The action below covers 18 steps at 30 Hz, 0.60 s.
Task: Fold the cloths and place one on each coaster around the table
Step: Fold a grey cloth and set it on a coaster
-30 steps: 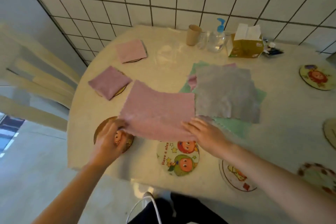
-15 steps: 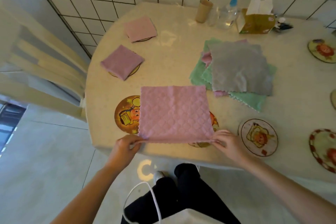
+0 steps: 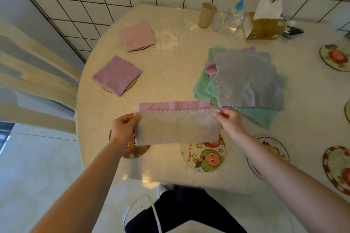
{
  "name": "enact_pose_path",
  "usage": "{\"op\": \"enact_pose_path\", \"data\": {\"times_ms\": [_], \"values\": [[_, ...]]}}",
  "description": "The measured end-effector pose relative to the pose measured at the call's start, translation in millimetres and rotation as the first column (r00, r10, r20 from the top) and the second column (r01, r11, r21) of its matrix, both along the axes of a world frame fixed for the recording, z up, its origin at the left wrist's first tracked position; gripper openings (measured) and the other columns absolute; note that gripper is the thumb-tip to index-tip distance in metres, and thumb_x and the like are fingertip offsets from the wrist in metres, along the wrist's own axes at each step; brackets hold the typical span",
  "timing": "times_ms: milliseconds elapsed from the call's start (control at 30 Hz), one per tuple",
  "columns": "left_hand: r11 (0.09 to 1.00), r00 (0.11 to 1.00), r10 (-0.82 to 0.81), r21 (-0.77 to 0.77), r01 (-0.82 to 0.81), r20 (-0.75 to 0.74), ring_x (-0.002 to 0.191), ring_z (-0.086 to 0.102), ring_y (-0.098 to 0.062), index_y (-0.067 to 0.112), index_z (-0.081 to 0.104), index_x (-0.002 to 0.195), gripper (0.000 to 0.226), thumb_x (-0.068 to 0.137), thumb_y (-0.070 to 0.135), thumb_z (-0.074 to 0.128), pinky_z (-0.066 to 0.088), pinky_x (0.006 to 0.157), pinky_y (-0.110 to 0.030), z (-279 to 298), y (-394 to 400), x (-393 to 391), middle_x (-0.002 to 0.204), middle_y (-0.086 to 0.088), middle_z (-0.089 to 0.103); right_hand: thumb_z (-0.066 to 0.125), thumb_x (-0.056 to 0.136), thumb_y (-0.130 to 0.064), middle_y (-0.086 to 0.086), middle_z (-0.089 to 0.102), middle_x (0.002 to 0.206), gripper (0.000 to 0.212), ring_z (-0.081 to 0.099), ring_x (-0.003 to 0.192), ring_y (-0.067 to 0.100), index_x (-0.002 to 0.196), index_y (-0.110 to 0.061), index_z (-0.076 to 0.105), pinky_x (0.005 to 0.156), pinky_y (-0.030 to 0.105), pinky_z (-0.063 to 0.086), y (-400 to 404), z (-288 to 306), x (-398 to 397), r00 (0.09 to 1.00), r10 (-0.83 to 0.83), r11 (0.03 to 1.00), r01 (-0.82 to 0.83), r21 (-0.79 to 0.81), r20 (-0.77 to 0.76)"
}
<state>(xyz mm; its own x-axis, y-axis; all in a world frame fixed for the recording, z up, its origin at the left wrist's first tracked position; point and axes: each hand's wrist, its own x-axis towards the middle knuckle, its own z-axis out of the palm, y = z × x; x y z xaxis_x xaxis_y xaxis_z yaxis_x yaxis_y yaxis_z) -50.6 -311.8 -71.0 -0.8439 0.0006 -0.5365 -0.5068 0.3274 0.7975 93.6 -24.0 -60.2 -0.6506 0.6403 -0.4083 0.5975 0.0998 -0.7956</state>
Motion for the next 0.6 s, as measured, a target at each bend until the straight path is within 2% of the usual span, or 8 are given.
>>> {"op": "enact_pose_path", "data": {"times_ms": [67, 133, 233, 367, 500, 600], "values": [[0.998, 1.000, -0.004, -0.062, 0.005, 0.008, 0.071, 0.055, -0.023, 0.014, 0.071, 0.079, 0.011, 0.085, 0.024, 0.071, 0.054, 0.065, -0.036, -7, 6, -12, 0.077, -0.006, 0.063, 0.064, 0.087, -0.023, -0.003, 0.063, 0.073, 0.004, 0.056, 0.067, 0.015, 0.085, -0.020, 0.066, 0.063, 0.027, 0.045, 10, -7, -16, 0.998, 0.018, 1.000, -0.020, 0.021, 0.065], [0.993, 1.000, -0.015, -0.114, 0.016, 0.017, 0.072, 0.057, -0.024, 0.016, 0.071, 0.077, 0.013, 0.085, 0.026, 0.071, 0.056, 0.067, -0.040, -16, 15, -27, 0.078, -0.007, 0.065, 0.064, 0.087, -0.026, -0.004, 0.063, 0.072, 0.010, 0.054, 0.062, 0.012, 0.090, -0.017, 0.067, 0.059, 0.025, 0.043, 22, -15, -31, 0.985, 0.058, 0.997, -0.066, 0.041, 0.163], [0.976, 0.998, -0.062, -0.206, 0.064, 0.019, 0.067, 0.054, -0.023, 0.014, 0.069, 0.072, 0.017, 0.084, 0.027, 0.071, 0.051, 0.066, -0.037, -23, 24, -41, 0.069, -0.004, 0.062, 0.065, 0.086, -0.027, -0.003, 0.063, 0.072, 0.010, 0.055, 0.061, 0.012, 0.089, -0.017, 0.067, 0.053, 0.022, 0.040, 29, -21, -43, 0.955, 0.118, 0.988, -0.139, 0.060, 0.272], [0.942, 0.993, -0.117, -0.319, 0.105, -0.017, 0.063, 0.052, -0.023, 0.014, 0.067, 0.069, 0.022, 0.085, 0.029, 0.070, 0.049, 0.062, -0.037, -30, 33, -53, 0.064, -0.004, 0.060, 0.066, 0.086, -0.023, 0.004, 0.068, 0.078, 0.015, 0.063, 0.072, 0.018, 0.089, -0.009, 0.069, 0.063, 0.026, 0.045, 36, -31, -55, 0.957, 0.126, 0.980, -0.161, 0.116, 0.262], [0.914, 0.990, -0.141, -0.388, 0.123, -0.019, 0.067, 0.055, -0.022, 0.016, 0.069, 0.076, 0.018, 0.086, 0.032, 0.068, 0.045, 0.057, -0.030, -34, 34, -59, 0.074, -0.005, 0.064, 0.064, 0.088, -0.023, 0.006, 0.067, 0.075, 0.016, 0.059, 0.065, 0.015, 0.087, -0.007, 0.068, 0.056, 0.020, 0.042, 39, -32, -64, 0.953, 0.151, 0.974, -0.189, 0.127, 0.261], [0.903, 0.988, -0.153, -0.405, 0.140, 0.001, 0.065, 0.057, -0.022, 0.018, 0.070, 0.079, 0.017, 0.085, 0.034, 0.068, 0.045, 0.055, -0.029, -36, 32, -63, 0.075, -0.005, 0.066, 0.064, 0.088, -0.024, 0.006, 0.066, 0.070, 0.020, 0.057, 0.059, 0.014, 0.083, -0.005, 0.069, 0.057, 0.024, 0.044, 41, -36, -70, 0.936, 0.178, 0.965, -0.227, 0.134, 0.305]]}}
